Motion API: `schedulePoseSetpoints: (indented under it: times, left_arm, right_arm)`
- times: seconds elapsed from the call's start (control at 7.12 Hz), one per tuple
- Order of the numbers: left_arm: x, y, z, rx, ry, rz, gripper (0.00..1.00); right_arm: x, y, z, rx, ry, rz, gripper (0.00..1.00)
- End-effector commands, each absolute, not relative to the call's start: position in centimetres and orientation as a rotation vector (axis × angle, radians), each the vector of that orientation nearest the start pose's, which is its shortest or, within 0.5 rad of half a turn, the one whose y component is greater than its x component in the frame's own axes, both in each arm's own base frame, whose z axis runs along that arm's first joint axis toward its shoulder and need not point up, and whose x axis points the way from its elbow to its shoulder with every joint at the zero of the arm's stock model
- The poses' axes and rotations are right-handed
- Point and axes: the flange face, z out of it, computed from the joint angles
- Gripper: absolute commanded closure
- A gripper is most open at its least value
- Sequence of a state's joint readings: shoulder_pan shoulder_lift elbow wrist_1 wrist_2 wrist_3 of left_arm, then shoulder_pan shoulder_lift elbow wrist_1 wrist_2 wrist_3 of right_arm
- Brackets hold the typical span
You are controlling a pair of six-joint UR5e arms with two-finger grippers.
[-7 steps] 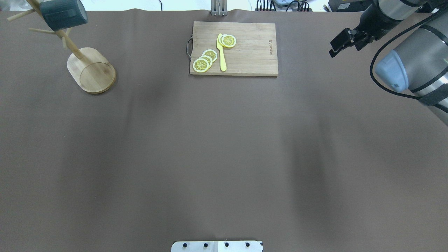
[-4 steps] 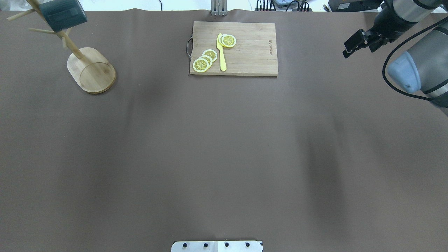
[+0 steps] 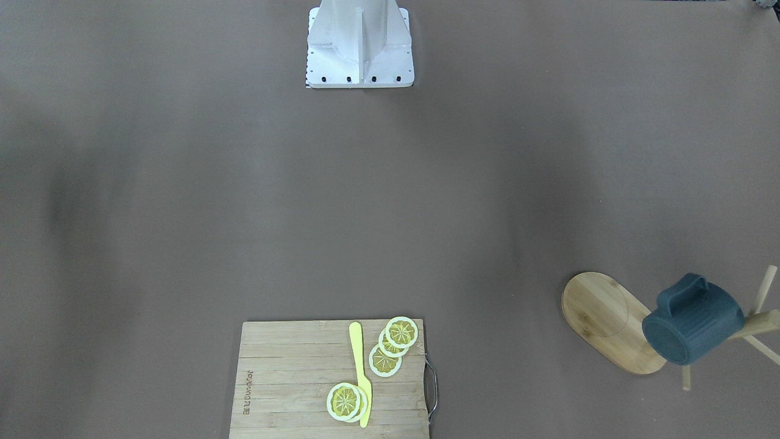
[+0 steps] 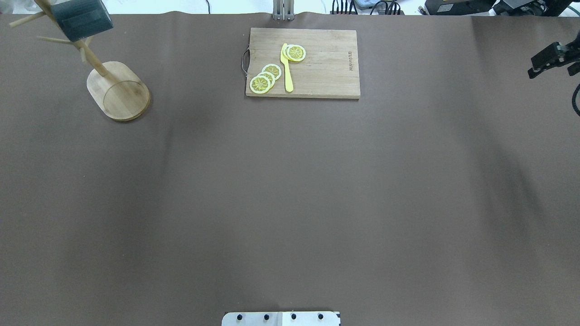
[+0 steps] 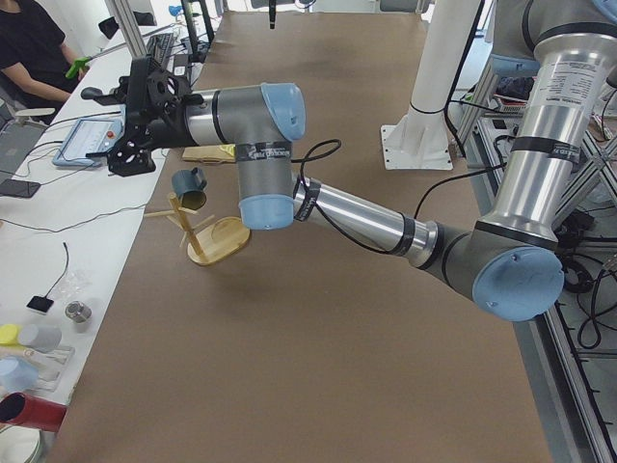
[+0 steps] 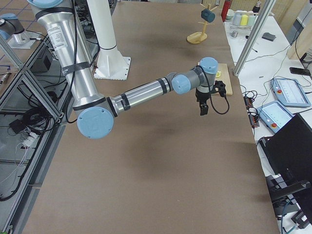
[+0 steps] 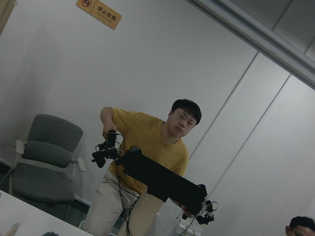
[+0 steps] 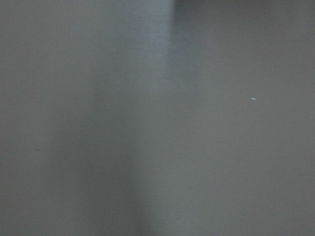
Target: Hang cup on storage rack
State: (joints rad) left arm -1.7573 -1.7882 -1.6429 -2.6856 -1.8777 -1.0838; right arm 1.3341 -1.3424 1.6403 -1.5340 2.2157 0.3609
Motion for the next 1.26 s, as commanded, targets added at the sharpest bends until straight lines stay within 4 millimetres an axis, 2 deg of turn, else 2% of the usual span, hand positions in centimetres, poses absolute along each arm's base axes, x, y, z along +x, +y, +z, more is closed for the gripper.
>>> schedulePoseSetpoints:
  times: [0.0, 0.14, 0.28, 0.42, 0.56, 0.7, 0.84, 0.98, 1.12]
  left_arm:
    - [-23.2, -52.8, 47.8, 0.994, 0.554, -0.666, 0.02]
    - [-24.3, -52.7, 51.4, 0.87, 0.44, -0.57, 0.02]
    - [-25.3, -53.2, 53.8, 0.759, 0.391, -0.532, 0.02]
    - [-25.5, -53.9, 56.7, 0.653, 0.343, -0.437, 0.02]
    - [-25.7, -54.5, 59.1, 0.563, 0.316, -0.353, 0.02]
    - [-24.9, -54.6, 60.2, 0.479, 0.362, -0.291, 0.02]
    - [-24.1, -55.4, 59.4, 0.409, 0.475, -0.278, 0.02]
    - [-21.5, -56.3, 59.1, 0.355, 0.512, -0.244, 0.02]
    - [-17.5, -57.2, 60.1, 0.313, 0.543, -0.184, 0.02]
  right_arm:
    - [-3.2, -55.8, 57.5, 0.066, -0.566, 0.074, 0.0]
    - [-1.5, -54.1, 59.6, 0.041, -0.565, 0.103, 0.0]
    - [0.9, -52.6, 61.1, 0.045, -0.567, 0.115, 0.0]
    - [3.9, -51.5, 61.6, 0.045, -0.599, 0.168, 0.0]
    - [4.8, -50.3, 62.9, 0.029, -0.616, 0.166, 0.0]
    - [5.4, -49.9, 63.4, 0.025, -0.617, 0.172, 0.0]
    - [6.0, -49.7, 63.5, 0.026, -0.618, 0.186, 0.0]
    - [6.5, -49.4, 63.8, 0.02, -0.631, 0.199, 0.0]
    - [7.7, -47.9, 64.5, 0.001, -0.693, 0.23, 0.0]
